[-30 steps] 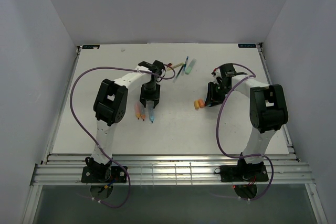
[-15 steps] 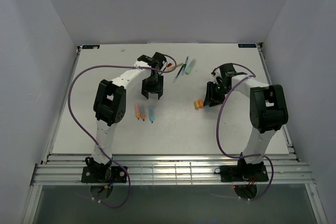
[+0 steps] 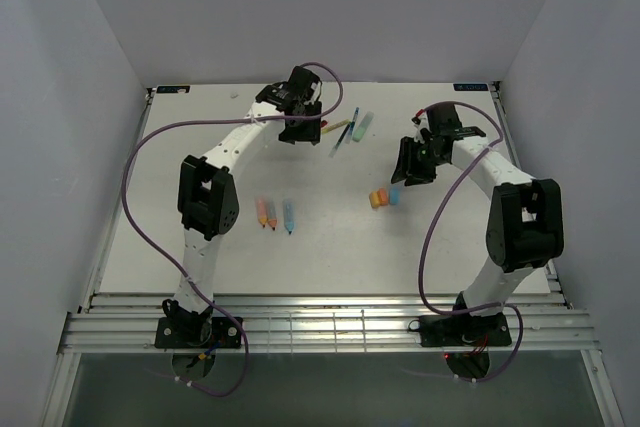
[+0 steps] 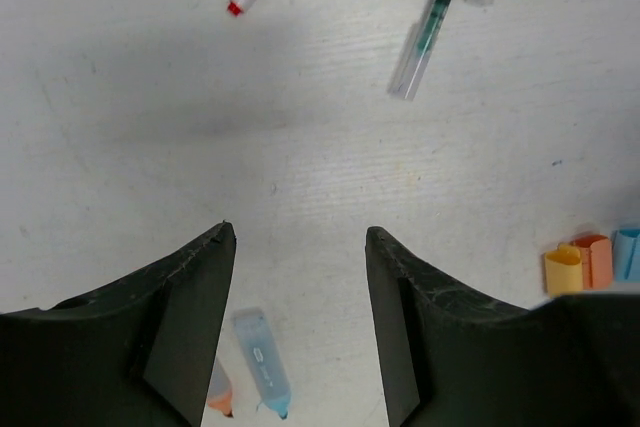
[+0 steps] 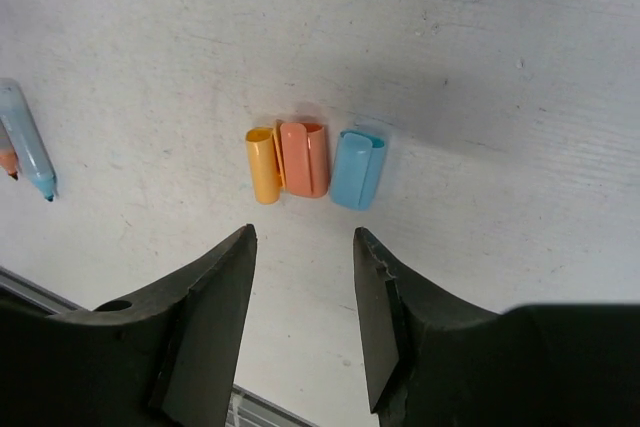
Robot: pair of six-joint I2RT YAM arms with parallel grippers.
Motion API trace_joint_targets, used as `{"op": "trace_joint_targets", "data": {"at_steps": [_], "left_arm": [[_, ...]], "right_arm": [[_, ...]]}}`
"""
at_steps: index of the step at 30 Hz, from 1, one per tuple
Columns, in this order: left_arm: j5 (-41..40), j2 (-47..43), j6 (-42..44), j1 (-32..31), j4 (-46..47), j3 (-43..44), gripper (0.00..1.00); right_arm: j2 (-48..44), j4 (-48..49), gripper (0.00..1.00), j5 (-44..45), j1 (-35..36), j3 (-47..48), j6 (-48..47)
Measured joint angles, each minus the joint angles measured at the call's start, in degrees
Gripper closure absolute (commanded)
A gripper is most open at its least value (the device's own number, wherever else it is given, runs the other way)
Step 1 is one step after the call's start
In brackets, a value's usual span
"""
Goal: Open the pen caps
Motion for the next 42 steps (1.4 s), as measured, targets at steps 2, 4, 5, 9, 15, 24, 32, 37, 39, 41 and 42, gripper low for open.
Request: {"op": "trace_joint_targets", "data": {"at_steps": [2,4,5,9,15,24,32,37,39,41,42], "left_arm": [[0.1,0.1,1.3,0.0,2.9,0.2,0.35],[0.3,0.3,2.8,0.0,6.7,0.6,0.35],[0.5,0.4,3.3,0.0,8.8,0.6,0.36],[0.0,1.1,4.2,0.0,16.0,0.9,0.36],[0.1,1.2,4.2,0.0,24.9,-2.4,0.37],[-1.6,-2.5,4.2,0.1,32.8,-14.7,0.36],[0.2,-9.4,4.8,1.3,38.0,-23.2,0.37],[1.3,-16.5,4.8,2.3,42.2,-29.8,0.37],[1.7,-18.7,4.7,2.7,43.8,-31.8,0.37],[2.1,-20.2,4.6,3.1,44.5,-32.9,0.37],[2.4,-20.8,4.5,3.3,45.2,-33.4,0.36]], "right_arm": [[-1.0,-0.4,0.5,0.2,0.0,0.0,0.8],[-1.2,-0.5,0.49,0.2,0.0,0.1,1.8],[-1.2,-0.5,0.48,0.3,0.0,0.2,2.5],[0.4,-0.5,0.46,0.6,0.1,3.6,5.2],[13.4,2.2,0.41,2.7,0.6,21.7,9.3],[33.3,3.5,0.35,8.9,4.6,44.9,12.1],[39.7,3.8,0.37,13.0,7.5,48.2,15.3],[44.4,3.9,0.38,16.8,8.1,54.1,16.0],[44.8,3.9,0.38,18.3,8.3,54.1,16.2],[44.9,4.2,0.39,19.8,8.6,54.1,16.5],[44.9,4.3,0.39,20.6,8.8,54.1,16.5]]}}
